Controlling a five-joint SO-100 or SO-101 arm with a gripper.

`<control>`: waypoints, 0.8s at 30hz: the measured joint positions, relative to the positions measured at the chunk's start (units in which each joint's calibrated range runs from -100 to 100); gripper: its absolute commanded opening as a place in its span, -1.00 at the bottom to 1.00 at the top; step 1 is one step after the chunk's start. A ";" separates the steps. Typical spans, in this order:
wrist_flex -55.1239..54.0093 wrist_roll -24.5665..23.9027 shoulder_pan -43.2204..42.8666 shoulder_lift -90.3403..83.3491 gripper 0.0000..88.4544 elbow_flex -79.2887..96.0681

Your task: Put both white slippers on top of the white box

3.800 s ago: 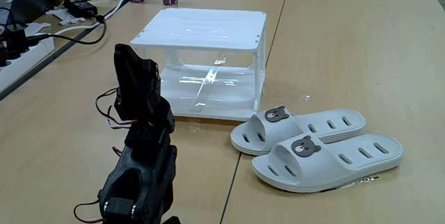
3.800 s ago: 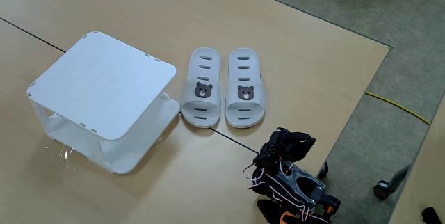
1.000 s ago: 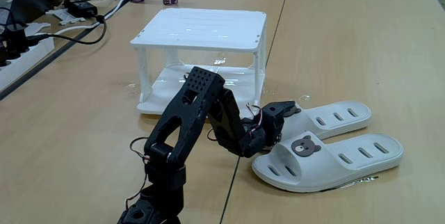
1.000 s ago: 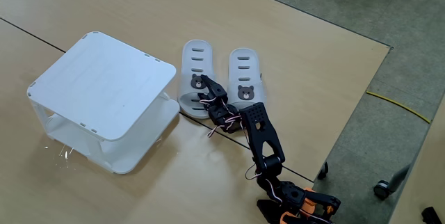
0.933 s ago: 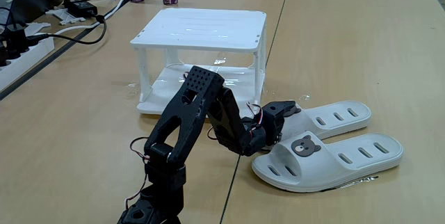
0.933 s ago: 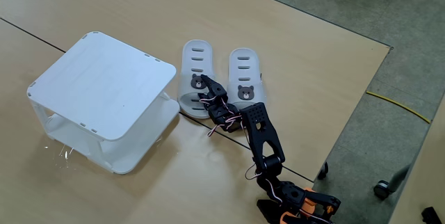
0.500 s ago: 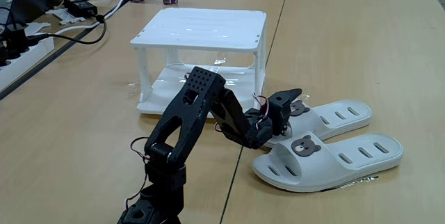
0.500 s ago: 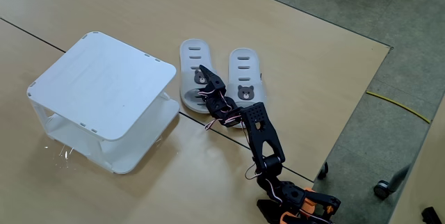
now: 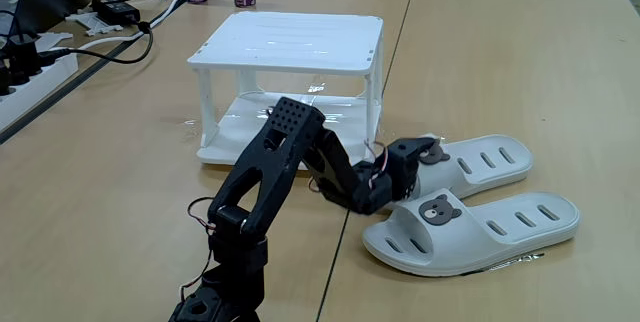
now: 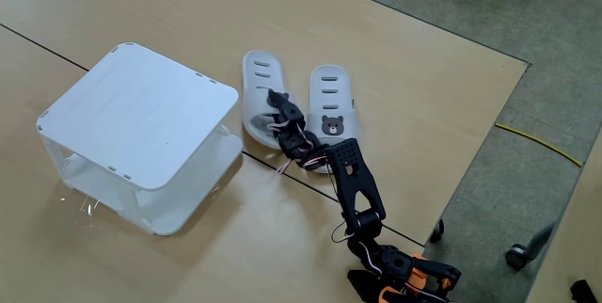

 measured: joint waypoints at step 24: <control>37.34 0.00 -3.52 -58.89 -0.98 0.18</control>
